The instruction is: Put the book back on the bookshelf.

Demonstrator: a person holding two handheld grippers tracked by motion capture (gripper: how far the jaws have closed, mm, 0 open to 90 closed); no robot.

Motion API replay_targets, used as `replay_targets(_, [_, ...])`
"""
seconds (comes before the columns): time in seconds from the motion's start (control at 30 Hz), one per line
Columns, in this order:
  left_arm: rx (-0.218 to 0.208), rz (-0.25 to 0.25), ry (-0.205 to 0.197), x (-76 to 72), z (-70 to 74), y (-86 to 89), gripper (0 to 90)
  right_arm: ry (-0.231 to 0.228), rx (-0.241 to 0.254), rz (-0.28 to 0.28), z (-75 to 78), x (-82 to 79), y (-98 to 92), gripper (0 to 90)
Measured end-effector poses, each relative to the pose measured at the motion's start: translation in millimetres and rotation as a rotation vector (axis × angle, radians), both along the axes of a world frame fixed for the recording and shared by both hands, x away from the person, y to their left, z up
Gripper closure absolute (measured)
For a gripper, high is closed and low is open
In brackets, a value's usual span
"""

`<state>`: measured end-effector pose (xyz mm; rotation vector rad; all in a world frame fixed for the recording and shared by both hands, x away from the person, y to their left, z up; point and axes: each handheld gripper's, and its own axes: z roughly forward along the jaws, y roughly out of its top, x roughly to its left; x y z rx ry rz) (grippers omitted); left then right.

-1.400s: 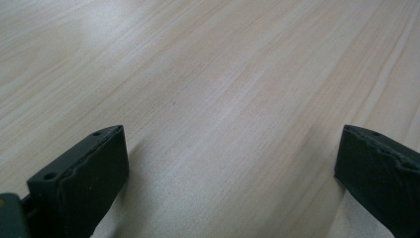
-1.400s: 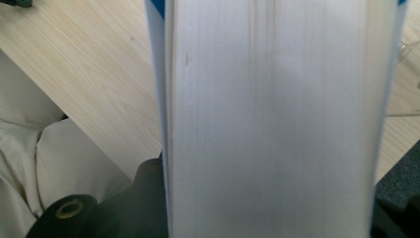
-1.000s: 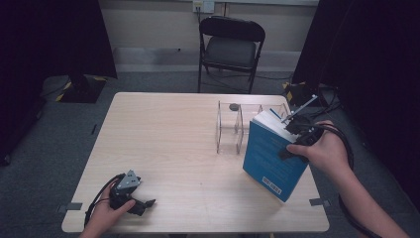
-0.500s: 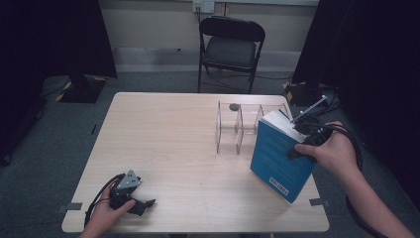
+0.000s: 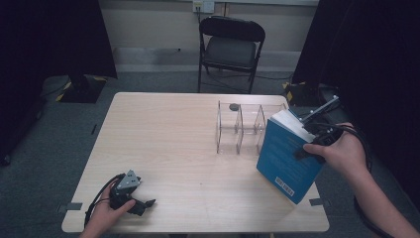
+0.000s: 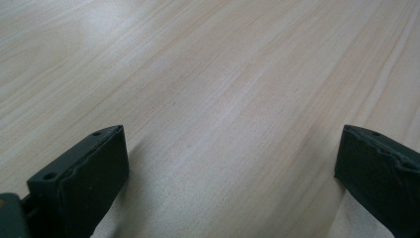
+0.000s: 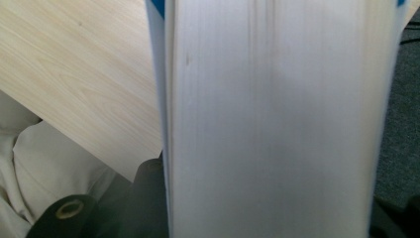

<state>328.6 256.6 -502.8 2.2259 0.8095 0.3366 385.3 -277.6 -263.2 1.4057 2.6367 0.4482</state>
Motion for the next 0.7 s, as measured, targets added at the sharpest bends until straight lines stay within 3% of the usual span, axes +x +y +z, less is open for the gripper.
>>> replay_targets(0.37, [0.000,-0.001,0.000,0.0,0.0,0.0,0.0,-0.004,-0.006,-0.035,-0.1,2.2,-12.9,61.6])
replay_targets(0.7, [-0.005,0.003,0.001,-0.2,-0.2,-0.4,0.0,-0.011,-0.026,-0.110,-0.1,10.4,-24.6,61.6])
